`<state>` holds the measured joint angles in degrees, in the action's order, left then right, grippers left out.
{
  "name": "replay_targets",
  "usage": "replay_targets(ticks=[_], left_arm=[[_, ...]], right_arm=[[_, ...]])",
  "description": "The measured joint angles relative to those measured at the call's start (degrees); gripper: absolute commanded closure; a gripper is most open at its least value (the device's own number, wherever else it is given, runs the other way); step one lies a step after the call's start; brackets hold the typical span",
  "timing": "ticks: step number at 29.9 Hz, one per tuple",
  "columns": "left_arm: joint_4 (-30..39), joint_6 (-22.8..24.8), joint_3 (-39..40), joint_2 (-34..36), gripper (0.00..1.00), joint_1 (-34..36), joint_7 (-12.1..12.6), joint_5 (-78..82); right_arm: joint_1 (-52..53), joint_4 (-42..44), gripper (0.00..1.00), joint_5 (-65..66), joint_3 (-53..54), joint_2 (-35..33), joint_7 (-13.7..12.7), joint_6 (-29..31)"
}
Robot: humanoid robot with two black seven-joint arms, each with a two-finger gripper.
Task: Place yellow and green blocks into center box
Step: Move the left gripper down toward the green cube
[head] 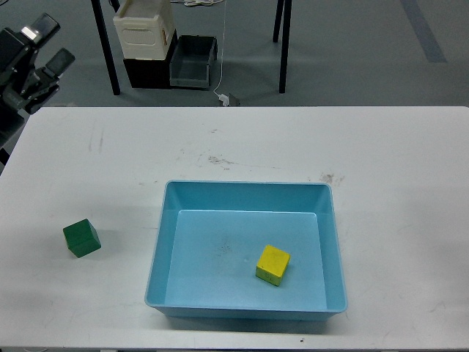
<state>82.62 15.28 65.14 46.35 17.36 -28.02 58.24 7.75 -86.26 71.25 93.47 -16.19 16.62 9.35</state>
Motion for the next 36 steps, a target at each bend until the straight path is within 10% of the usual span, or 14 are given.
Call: replay_targets(ticks=[7, 36], left_arm=[[2.7, 12.1, -0.1, 6.2, 0.00, 3.3, 0.0, 11.5], [0.5, 12.7, -40.8, 13.5, 0.00, 23.2, 0.0, 62.5]], right_arm=[[-4.6, -0.1, 0.01, -11.6, 2.4, 0.3, -0.1, -0.1], [-13.0, 0.4, 0.01, -12.9, 2.9, 0.4, 1.1, -1.4]])
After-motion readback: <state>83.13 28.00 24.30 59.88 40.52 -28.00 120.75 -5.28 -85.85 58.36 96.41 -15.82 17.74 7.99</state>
